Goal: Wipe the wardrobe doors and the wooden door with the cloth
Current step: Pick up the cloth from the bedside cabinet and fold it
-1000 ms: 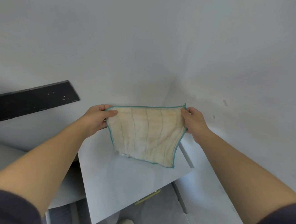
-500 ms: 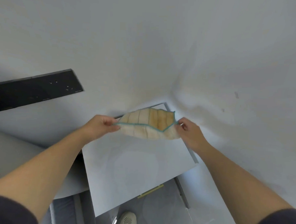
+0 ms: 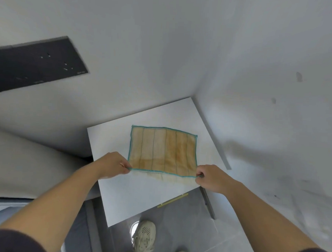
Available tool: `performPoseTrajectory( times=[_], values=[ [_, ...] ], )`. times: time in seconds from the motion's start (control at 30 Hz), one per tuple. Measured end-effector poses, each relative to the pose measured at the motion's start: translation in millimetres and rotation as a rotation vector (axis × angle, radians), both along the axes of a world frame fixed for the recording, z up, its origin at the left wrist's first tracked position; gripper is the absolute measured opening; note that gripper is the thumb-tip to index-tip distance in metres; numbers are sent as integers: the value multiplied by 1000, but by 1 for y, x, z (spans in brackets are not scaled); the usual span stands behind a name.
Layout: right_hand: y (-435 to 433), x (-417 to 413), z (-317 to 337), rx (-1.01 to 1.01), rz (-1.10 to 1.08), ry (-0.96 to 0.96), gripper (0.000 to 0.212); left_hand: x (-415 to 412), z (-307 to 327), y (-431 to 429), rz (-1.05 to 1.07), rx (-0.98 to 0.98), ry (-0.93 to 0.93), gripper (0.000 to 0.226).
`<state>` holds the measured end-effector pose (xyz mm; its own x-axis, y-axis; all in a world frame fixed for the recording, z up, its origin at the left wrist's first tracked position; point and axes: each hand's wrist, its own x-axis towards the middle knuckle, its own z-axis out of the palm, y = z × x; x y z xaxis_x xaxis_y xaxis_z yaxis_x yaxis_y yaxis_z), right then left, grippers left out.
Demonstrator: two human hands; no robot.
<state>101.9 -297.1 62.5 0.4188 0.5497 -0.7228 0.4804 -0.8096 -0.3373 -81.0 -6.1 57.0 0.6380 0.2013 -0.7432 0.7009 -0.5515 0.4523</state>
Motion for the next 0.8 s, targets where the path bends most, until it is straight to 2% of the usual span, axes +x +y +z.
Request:
performPoseTrajectory(
  times=[0.13, 0.27, 0.4, 0.43, 0.53, 0.63, 0.67, 0.73, 0.8],
  values=[
    [6, 5, -6, -187, 199, 17, 19, 14, -4, -1, -201, 50, 47, 19],
    [6, 4, -21, -206, 210, 34, 25, 21, -13, -6, -299, 45, 111, 19],
    [7, 5, -33, -287, 213, 126, 12, 19, -21, -8, -383, -34, 270, 21],
    [7, 6, -36, -282, 175, 153, 10, 19, -23, -9, -359, -45, 286, 24],
    [12, 9, -42, -193, -48, 166, 22, 20, -30, -8, -219, 13, 289, 32],
    [23, 12, -41, -93, -300, 36, 8, 25, -44, -3, -10, 203, 177, 19],
    [28, 13, -42, -77, -396, 10, 12, 27, -46, -3, 101, 243, 134, 13],
    [36, 14, -49, -59, -577, 24, 22, 31, -51, -6, 335, 198, 115, 25],
    [40, 11, -58, -81, -706, 61, 23, 35, -55, -13, 504, 69, 154, 34]
  ],
)
